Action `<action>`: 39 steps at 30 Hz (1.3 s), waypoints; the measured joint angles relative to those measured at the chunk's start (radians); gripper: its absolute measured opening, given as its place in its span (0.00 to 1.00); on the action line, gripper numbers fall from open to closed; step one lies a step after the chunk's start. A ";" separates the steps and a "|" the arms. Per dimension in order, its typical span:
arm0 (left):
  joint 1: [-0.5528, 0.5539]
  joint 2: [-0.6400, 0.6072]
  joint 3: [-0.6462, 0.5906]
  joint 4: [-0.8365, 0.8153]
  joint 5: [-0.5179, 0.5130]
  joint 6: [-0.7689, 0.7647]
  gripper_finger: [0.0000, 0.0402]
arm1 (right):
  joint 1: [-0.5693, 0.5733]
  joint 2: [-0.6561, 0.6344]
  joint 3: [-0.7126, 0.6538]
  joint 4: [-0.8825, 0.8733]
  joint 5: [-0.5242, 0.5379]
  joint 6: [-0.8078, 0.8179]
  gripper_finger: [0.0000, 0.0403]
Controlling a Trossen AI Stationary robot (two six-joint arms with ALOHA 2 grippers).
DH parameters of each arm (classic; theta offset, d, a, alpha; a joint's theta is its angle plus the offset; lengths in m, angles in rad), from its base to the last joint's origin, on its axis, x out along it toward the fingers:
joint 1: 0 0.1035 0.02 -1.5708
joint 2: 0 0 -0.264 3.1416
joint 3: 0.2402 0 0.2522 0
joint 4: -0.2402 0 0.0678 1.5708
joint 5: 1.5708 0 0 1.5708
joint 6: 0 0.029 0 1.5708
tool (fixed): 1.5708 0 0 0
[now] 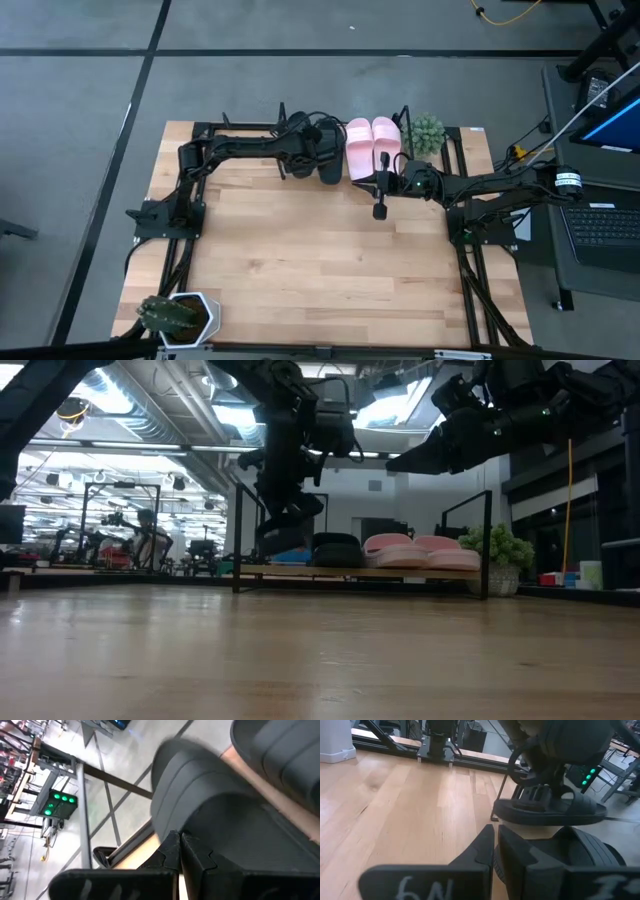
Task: Pick and place slides into the shelf
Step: Put the black slipper on the shelf
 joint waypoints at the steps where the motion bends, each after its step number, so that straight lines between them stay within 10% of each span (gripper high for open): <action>1: 0.000 0.002 0.000 -0.005 0.002 0.000 0.00 | 0.000 0.000 0.000 0.000 0.000 0.000 0.07; 39: 0.004 0.070 0.000 0.016 0.035 0.078 0.00 | 0.002 0.000 0.000 0.002 0.000 0.000 0.07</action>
